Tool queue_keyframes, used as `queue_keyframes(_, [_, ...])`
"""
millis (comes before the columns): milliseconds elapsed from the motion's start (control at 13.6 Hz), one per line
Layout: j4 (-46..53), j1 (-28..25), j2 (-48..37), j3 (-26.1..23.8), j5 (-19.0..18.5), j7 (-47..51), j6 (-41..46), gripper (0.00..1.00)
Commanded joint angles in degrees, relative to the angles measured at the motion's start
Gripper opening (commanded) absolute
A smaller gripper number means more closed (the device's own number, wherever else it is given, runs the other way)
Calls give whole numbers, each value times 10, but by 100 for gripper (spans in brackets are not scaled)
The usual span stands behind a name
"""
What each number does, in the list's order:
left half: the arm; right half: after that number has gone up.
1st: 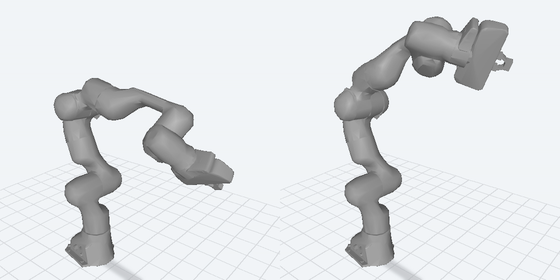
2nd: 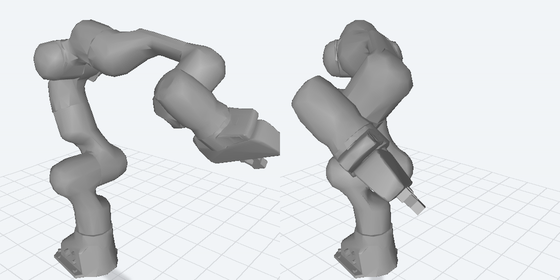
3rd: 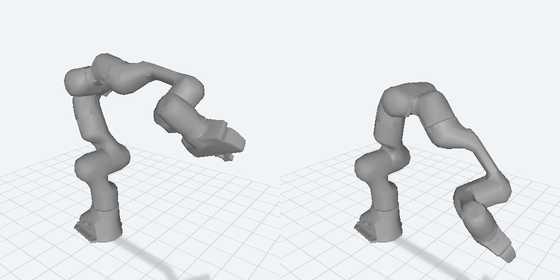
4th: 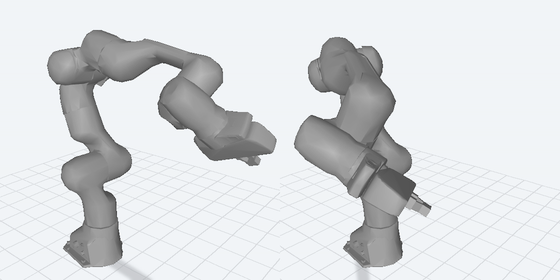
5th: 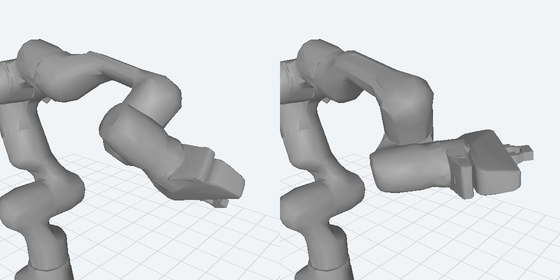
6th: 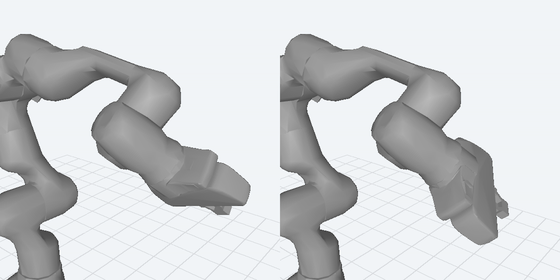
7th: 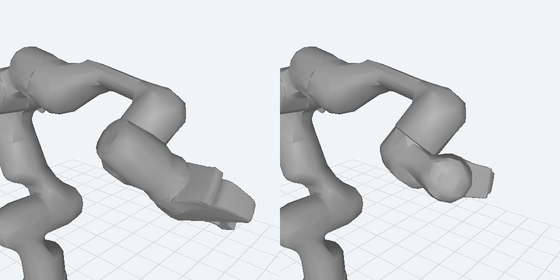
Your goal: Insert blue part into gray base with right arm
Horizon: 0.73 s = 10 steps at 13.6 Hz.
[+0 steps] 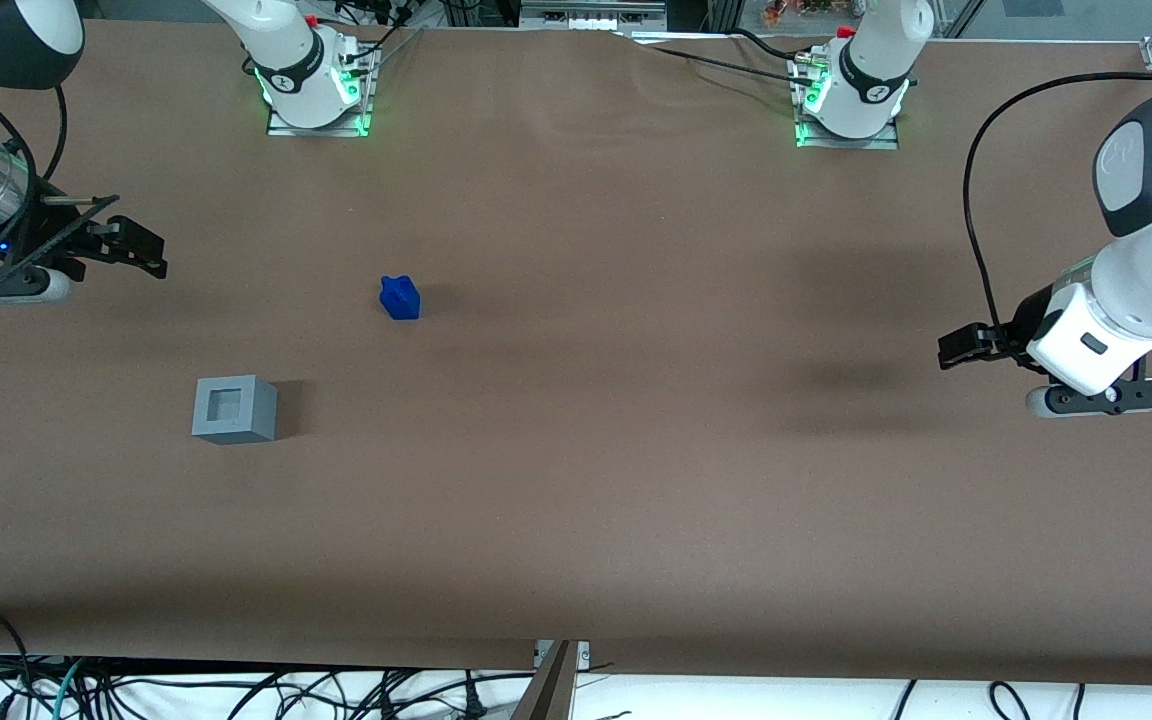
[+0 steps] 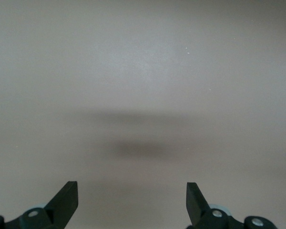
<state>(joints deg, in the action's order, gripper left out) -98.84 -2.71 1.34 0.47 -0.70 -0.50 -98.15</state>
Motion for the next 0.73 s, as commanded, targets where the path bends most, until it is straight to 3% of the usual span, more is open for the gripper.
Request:
queue_keyframes(0, [10,3,2,1,7,-5,0,99])
queue_keyframes(660, [12,3,4,2,11,-4,-2,99])
